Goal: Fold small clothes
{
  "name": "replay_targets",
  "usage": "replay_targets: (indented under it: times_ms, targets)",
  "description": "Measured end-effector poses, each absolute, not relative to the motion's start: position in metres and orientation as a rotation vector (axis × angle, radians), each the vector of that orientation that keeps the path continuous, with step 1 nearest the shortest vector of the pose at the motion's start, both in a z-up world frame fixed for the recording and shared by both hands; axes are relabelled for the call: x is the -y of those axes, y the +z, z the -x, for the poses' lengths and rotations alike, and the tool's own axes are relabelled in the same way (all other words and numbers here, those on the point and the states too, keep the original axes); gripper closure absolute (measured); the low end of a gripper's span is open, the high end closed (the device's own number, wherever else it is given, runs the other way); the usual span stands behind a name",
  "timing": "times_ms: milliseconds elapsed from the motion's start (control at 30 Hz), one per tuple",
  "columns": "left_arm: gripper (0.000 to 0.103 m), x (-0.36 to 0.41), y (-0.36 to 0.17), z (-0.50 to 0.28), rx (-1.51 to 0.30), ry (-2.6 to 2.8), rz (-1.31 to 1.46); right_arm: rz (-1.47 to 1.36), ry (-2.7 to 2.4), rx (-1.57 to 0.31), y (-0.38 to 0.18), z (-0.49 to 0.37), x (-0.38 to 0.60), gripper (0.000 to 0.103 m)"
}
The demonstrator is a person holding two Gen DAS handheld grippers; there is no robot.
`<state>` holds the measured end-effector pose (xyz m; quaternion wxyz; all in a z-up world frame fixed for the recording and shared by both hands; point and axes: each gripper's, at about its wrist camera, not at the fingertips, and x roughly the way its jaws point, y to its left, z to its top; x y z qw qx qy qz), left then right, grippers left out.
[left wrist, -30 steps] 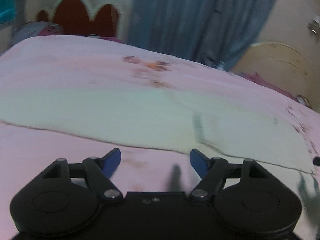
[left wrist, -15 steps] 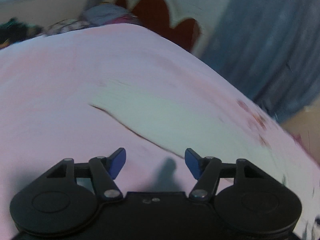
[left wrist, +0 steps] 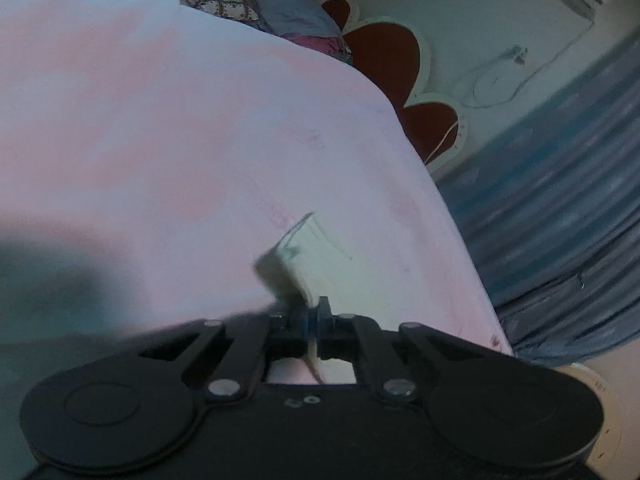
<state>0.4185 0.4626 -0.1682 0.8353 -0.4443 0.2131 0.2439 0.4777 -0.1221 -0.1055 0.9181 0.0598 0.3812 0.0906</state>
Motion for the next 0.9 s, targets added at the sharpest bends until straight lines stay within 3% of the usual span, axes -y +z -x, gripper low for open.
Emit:
replay_targets:
  times_ms: [200, 400, 633, 900]
  targets:
    - [0.1, -0.402, -0.14, -0.451, -0.459, 0.382, 0.742, -0.147, 0.16, -0.774, -0.101, -0.474, 0.138, 0.054]
    - [0.1, -0.293, -0.119, -0.497, -0.522, 0.128, 0.59, -0.181, 0.123, -0.768, -0.102, -0.472, 0.154, 0.054]
    - [0.1, -0.163, -0.11, -0.525, -0.608, -0.073, 0.4, -0.225, 0.103, -0.752, -0.096, -0.469, 0.178, 0.054]
    - [0.1, -0.086, -0.126, -0.522, -0.672, -0.206, 0.257, -0.302, 0.083, -0.757, -0.102, -0.466, 0.208, 0.054]
